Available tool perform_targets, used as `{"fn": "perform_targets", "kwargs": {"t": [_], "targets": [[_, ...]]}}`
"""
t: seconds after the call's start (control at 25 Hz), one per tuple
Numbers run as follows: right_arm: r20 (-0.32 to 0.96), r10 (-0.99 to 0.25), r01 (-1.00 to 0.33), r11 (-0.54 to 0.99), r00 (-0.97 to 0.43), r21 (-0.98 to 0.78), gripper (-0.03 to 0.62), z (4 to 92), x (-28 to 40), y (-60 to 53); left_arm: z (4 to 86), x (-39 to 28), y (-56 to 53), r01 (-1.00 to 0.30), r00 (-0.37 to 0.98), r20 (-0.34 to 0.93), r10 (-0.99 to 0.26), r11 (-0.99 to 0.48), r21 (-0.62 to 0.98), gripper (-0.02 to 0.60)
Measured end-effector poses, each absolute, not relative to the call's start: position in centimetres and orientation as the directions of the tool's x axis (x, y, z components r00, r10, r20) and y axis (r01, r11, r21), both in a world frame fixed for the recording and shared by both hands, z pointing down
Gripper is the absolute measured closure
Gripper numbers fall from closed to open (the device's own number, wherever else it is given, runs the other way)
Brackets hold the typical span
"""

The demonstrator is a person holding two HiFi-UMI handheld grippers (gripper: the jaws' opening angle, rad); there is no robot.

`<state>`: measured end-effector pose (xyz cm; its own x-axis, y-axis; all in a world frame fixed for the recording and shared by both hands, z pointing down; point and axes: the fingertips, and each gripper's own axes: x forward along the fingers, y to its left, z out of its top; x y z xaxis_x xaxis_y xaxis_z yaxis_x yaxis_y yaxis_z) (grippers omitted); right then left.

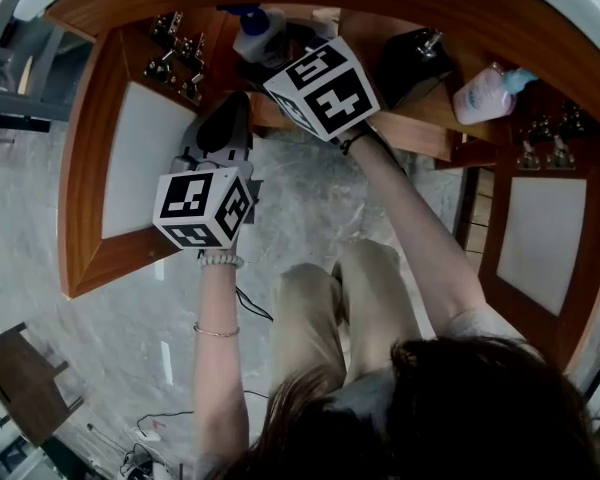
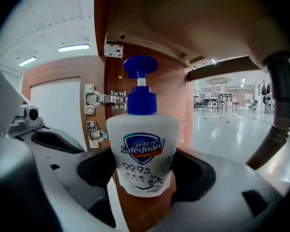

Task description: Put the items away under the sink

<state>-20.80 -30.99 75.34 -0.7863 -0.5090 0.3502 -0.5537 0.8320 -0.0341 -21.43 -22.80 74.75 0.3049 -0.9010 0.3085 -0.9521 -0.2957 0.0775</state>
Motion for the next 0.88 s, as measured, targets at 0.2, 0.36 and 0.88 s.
{"fn": "perform_targets", "kwargs": {"t": [0.2, 0.36, 0.88], "targets": [[0.381, -0.522, -0.561, 0.828, -0.764, 0.008, 0.237, 76.4, -20.6, -31.1, 75.1, -21.4, -23.0, -0.953, 0.303, 0.313, -0.900, -0.295, 0.075, 0.581], [0.381, -0.523, -0.569, 0.822, -0.762, -0.009, 0.237, 76.6, -20.2, -31.2, 75.2, -21.3, -22.9, -0.952, 0.303, 0.319, -0.898, -0.296, 0.073, 0.581], [0.394, -0.578, -0.602, 0.795, -0.715, 0.074, 0.233, 76.0, -19.7, -30.8, 74.0, -20.6, -21.3, -0.954, 0.299, 0.350, -0.888, -0.289, 0.082, 0.581]]}}
